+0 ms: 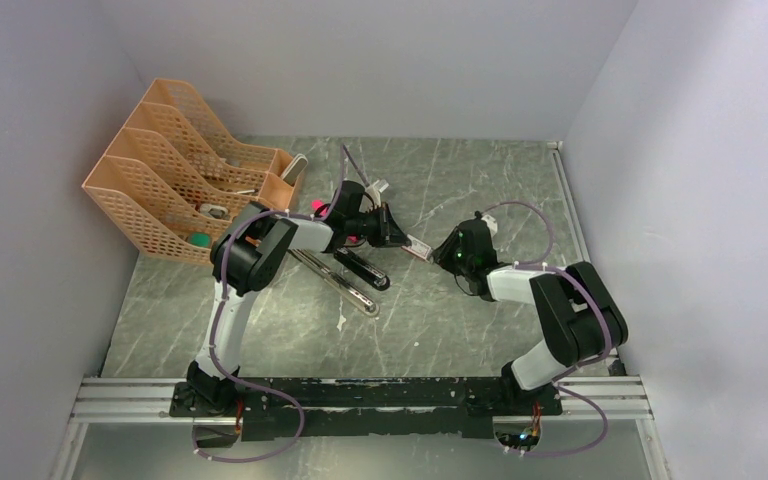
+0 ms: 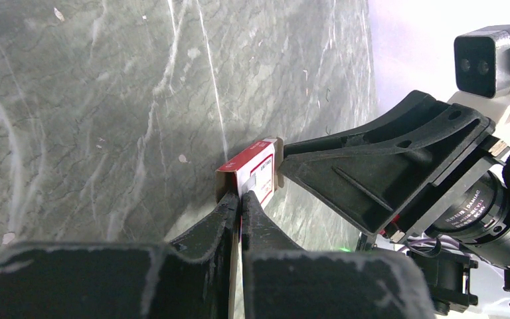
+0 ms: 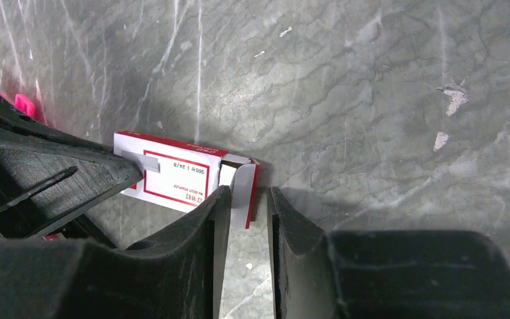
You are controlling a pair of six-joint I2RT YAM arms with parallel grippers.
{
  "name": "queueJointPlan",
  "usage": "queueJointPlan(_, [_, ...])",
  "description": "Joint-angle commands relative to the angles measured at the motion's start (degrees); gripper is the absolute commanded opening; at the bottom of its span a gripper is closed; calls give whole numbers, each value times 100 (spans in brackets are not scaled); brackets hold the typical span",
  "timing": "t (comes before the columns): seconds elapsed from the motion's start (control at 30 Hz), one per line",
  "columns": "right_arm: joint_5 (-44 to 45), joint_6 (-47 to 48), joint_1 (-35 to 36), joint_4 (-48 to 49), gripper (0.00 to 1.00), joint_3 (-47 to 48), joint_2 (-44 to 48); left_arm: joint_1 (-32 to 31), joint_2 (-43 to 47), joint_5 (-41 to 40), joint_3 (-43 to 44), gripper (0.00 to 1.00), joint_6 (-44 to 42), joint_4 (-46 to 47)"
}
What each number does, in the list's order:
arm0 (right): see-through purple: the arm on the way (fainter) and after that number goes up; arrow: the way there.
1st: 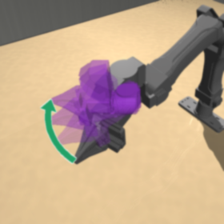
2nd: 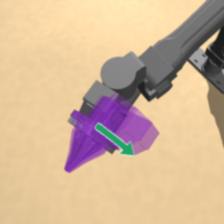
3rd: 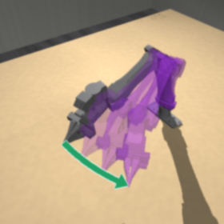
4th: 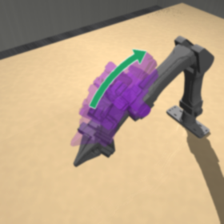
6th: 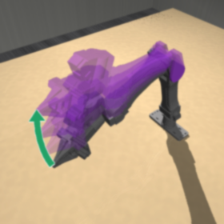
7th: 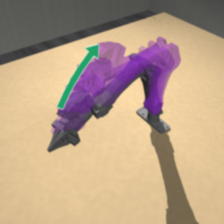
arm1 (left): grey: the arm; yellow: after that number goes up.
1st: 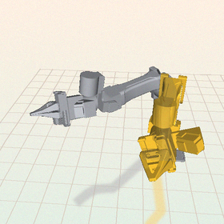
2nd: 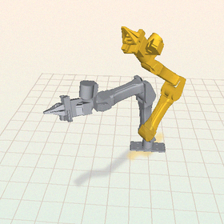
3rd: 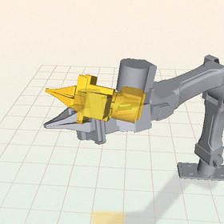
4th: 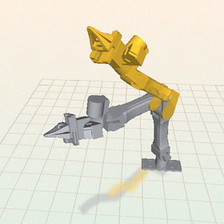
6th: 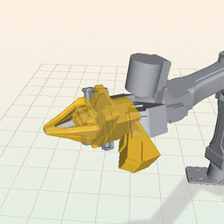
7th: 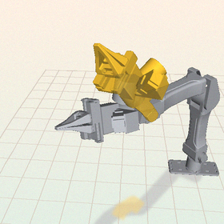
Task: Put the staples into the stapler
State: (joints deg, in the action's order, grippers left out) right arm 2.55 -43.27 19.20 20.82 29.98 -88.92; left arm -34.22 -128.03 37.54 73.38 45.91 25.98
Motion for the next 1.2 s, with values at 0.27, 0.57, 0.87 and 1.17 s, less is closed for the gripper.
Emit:
queueJointPlan(0.27, [345, 113, -2, -490, 19, -19, 213, 40, 278, 16, -79, 7, -21, 232])
queueJointPlan(0.57, [-3, 222, 1, -487, 16, 151, -76, 40, 287, 33, -81, 7, -27, 236])
queueJointPlan(0.87, [-119, 253, -4, -527, 15, 238, -229, 41, 289, 51, -79, 7, -28, 236])
queueJointPlan(1.17, [20, 316, -125, -581, 0, 126, -56, 93, 314, 80, -66, 7, -13, 250])
